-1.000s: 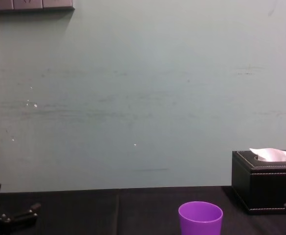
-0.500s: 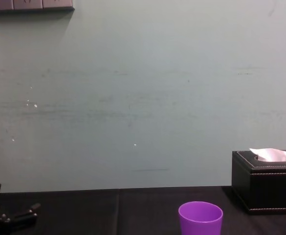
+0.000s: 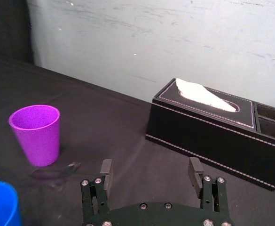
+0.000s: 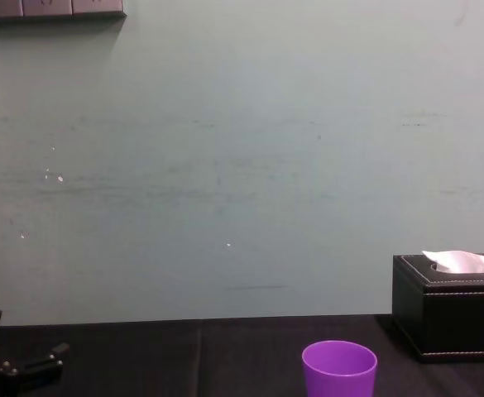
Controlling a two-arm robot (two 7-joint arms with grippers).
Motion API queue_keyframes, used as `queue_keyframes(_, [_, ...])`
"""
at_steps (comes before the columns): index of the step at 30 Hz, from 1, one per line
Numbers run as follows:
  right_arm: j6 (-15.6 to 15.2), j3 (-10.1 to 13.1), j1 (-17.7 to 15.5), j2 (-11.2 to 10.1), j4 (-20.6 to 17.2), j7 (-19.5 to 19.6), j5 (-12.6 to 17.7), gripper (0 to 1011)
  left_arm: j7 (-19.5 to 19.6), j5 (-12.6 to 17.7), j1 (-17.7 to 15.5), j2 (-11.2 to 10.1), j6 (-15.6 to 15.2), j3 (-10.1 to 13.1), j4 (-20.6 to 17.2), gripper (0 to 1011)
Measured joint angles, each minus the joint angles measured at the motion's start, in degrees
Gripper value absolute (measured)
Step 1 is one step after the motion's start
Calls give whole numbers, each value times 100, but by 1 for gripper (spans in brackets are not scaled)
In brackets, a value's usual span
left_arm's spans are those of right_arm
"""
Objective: Stack the three plastic cups sequentially using one hand.
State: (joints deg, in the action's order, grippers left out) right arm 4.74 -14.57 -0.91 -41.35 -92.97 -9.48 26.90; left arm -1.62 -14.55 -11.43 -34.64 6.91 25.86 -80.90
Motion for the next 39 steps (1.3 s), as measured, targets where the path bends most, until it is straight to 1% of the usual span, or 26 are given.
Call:
queue_keyframes(1, [3,42,-53,-33,-31,-58,47,1002,0,0,0,0,0,0,0,1012])
queue_keyframes(2, [19,121,-165,-110,-92,-186,143,1002,0,0,0,0,0,0,0,1012])
queue_keyframes(6, [89,269,-358,-255,-202,-451,308,1003,0,0,0,0,0,0,0,1011])
queue_keyframes(7, [124,332,-455,-326,-253,-596,376,1003,0,0,0,0,0,0,0,1011])
queue_keyframes(9, [167,391,-550,-392,-296,-729,432,1003,0,0,0,0,0,0,0,1011])
queue_keyframes(11, [242,480,-702,-488,-349,-945,528,1003,0,0,0,0,0,0,0,1011])
queue_keyframes(12, [298,521,-796,-553,-374,-1107,577,1003,0,0,0,0,0,0,0,1011])
queue_keyframes(14, [355,540,-873,-611,-392,-1248,584,1002,0,0,0,0,0,0,0,1012])
queue_keyframes(15, [421,550,-941,-668,-397,-1394,580,1003,0,0,0,0,0,0,0,1011])
queue_keyframes(16, [421,550,-941,-668,-397,-1394,580,1003,0,0,0,0,0,0,0,1011])
queue_keyframes(19, [553,550,-1060,-762,-395,-1717,539,1003,0,0,0,0,0,0,0,1011])
queue_keyframes(24, [684,500,-1139,-802,-361,-2066,441,1003,0,0,0,0,0,0,0,1011])
queue_keyframes(27, [703,465,-1146,-795,-341,-2172,394,1003,0,0,0,0,0,0,0,1011])
queue_keyframes(34, [684,329,-1103,-672,-265,-2355,183,1003,0,0,0,0,0,0,0,1011])
queue_keyframes(39, [634,301,-1056,-580,-231,-2423,102,1003,0,0,0,0,0,0,0,1011])
